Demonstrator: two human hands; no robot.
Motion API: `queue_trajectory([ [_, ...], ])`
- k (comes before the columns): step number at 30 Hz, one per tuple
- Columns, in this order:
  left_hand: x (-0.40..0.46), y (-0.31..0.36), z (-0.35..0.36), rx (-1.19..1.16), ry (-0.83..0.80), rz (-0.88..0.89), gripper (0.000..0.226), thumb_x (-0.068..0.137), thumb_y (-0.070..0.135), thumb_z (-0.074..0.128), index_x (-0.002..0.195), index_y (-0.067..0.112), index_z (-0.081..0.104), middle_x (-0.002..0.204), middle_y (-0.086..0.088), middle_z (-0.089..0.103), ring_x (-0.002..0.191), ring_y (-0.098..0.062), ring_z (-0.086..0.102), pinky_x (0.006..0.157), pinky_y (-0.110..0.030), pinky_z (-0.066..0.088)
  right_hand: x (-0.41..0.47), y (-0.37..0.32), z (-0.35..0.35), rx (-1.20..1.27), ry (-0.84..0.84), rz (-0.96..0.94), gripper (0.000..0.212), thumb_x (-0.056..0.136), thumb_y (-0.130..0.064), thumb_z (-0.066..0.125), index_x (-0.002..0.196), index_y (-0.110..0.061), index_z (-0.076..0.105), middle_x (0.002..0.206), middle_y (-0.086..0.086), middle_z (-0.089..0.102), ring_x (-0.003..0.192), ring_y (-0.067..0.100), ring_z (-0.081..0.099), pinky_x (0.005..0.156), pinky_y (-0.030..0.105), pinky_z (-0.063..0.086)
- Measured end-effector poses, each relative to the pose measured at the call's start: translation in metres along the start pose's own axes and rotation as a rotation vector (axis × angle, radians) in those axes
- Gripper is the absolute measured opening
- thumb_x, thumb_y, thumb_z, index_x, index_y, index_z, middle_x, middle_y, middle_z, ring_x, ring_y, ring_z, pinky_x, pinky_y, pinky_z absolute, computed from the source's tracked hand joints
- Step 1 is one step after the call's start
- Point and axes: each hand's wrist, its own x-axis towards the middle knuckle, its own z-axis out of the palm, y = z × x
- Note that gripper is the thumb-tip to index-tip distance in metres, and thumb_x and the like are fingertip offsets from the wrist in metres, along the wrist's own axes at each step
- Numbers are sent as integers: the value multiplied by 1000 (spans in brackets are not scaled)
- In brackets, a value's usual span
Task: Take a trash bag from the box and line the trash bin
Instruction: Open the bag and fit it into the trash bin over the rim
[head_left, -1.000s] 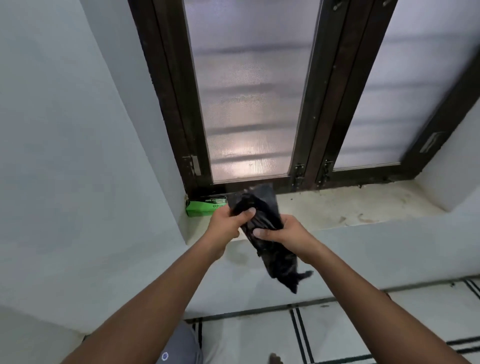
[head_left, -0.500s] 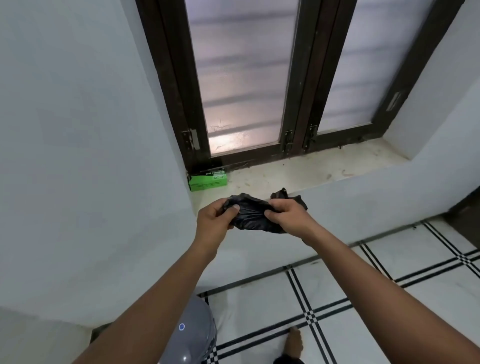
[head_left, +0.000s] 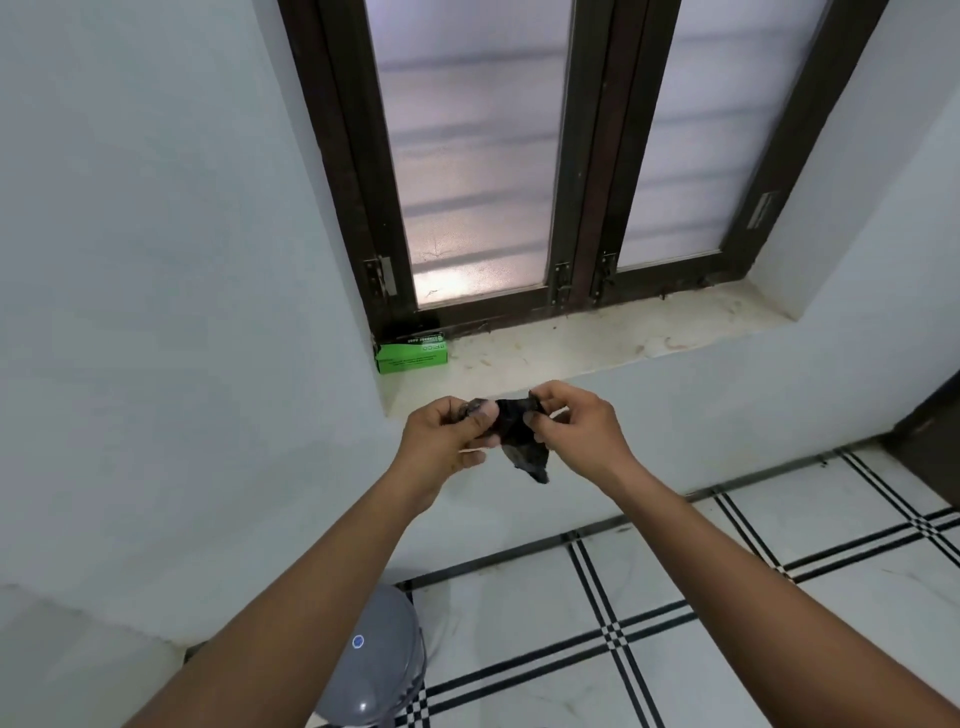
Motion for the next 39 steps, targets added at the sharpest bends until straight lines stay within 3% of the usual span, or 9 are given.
queue_trajectory([
  [5, -12, -3, 26, -479, 50, -173, 17, 101, 19, 62, 112, 5, 64, 121, -20, 72, 105, -27, 73, 89, -33, 60, -28, 21, -22, -75, -36, 17, 30, 85, 2, 59, 72, -24, 68, 100, -2, 66, 79, 21, 71, 76, 31, 58],
  [7, -19, -4, 38, -595, 105, -239, 18, 100, 17, 63, 115, 6, 64, 116, -19, 71, 103, -29, 70, 94, -40, 58, -38, 26, -33, -199, -100, -3, 33, 83, 1, 59, 68, -26, 69, 105, -8, 63, 86, 16, 67, 77, 21, 52],
  [9, -29, -4, 49, -651, 149, -308, 16, 98, 18, 66, 111, 8, 65, 103, -13, 68, 99, -31, 68, 94, -43, 58, -47, 30, -43, -331, -168, -16, 30, 81, -3, 59, 67, -25, 73, 109, -12, 62, 94, 10, 64, 84, 21, 52],
  [14, -54, -16, 74, -652, 171, -328, 3, 100, 5, 60, 100, 6, 63, 94, -12, 69, 90, -26, 68, 84, -38, 58, -62, 24, -67, -662, -492, 174, 15, 80, -23, 55, 73, -16, 66, 90, 1, 69, 77, 20, 63, 74, 26, 55],
  [19, -77, -30, 83, -556, 169, -233, 16, 95, 0, 65, 110, 3, 68, 97, -11, 74, 81, -18, 73, 76, -28, 63, -81, -12, -73, -210, -84, -16, 10, 86, -25, 69, 90, -25, 78, 96, -10, 74, 90, 5, 70, 84, 27, 58],
  [23, -100, -34, 86, -508, 124, -193, 18, 95, 7, 67, 112, 6, 70, 97, -7, 79, 83, -14, 77, 76, -27, 60, -96, -12, -55, 148, -270, 244, 37, 79, -52, 82, 105, -25, 76, 95, -3, 78, 82, 9, 76, 78, 31, 65],
  [29, -126, -37, 69, -561, 49, -285, 8, 95, 26, 69, 100, 20, 67, 92, 0, 73, 86, -15, 71, 87, -32, 57, -111, 2, -38, 470, -301, 400, 13, 91, -23, 78, 97, -13, 74, 95, 4, 77, 93, 20, 76, 82, 35, 63],
  [34, -140, -40, 52, -616, 86, -305, 13, 105, 18, 54, 97, 14, 63, 90, -6, 71, 90, -21, 68, 87, -38, 55, -123, -5, -18, 659, -293, 522, 6, 99, -13, 66, 100, -10, 71, 105, 7, 76, 107, 24, 72, 95, 41, 58],
  [39, -153, -38, 15, -771, 194, -315, 23, 108, 8, 41, 102, 8, 63, 98, -11, 67, 95, -22, 66, 85, -37, 53, -136, -18, 7, 930, -205, 657, 7, 102, -6, 58, 100, -8, 65, 92, 8, 74, 95, 24, 74, 86, 38, 58],
])
